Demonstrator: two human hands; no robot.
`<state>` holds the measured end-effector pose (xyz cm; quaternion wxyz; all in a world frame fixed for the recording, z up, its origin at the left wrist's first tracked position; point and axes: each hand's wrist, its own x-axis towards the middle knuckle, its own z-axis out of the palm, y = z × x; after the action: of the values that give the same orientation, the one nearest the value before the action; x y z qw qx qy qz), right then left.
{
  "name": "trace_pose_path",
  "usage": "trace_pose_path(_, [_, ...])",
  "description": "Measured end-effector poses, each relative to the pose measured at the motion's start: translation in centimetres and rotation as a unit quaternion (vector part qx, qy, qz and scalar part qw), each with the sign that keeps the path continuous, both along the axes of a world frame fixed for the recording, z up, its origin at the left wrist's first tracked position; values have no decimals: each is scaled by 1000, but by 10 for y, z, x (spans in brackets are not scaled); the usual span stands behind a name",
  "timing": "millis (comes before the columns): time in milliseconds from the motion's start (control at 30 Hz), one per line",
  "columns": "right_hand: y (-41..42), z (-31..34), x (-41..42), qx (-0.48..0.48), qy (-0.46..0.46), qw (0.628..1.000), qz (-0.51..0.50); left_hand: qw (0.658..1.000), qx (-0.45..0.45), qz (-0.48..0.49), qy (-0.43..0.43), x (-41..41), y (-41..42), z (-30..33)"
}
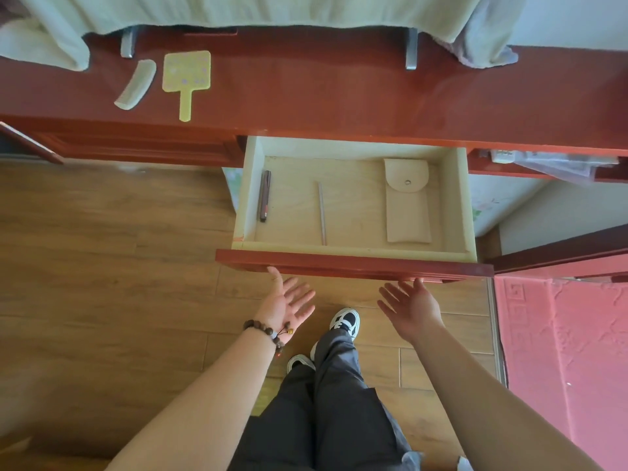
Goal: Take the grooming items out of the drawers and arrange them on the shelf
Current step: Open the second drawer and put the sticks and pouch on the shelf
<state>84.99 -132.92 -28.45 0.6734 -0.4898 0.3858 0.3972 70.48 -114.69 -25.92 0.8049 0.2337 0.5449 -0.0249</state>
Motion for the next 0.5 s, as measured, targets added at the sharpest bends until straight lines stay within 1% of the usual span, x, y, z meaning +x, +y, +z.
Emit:
trace_pose_path(33, [1, 7, -4, -8, -9, 999, 31, 995, 35, -88, 24, -3, 4, 9])
trace_pose_path(67, [1, 15, -9, -16, -20, 997, 67, 980, 73, -181, 46, -6, 7, 21])
trace_pose_path(100, [3, 24, -14, -22, -31, 993, 112, 959, 109, -256, 56, -9, 11, 33])
trace_pose_path(133, [6, 33, -19, -22, -40, 986, 158, 941, 143, -302, 54, -12, 14, 43])
trace_pose_path(200, [14, 55, -25, -3, -56, 970, 235, 920, 218, -324, 25, -14, 21, 64])
trace_pose_path(300, [33, 87, -21, 29, -107, 950, 291, 889, 354, -289, -17, -7, 32, 95])
trace_pose_path(400, [55, 107, -5, 42, -165, 943, 287, 830, 480, -283, 6, 11, 40, 105])
trace_pose_path(500, [77, 112, 19, -7, -208, 926, 315, 771, 554, -308, 58, 35, 50, 97])
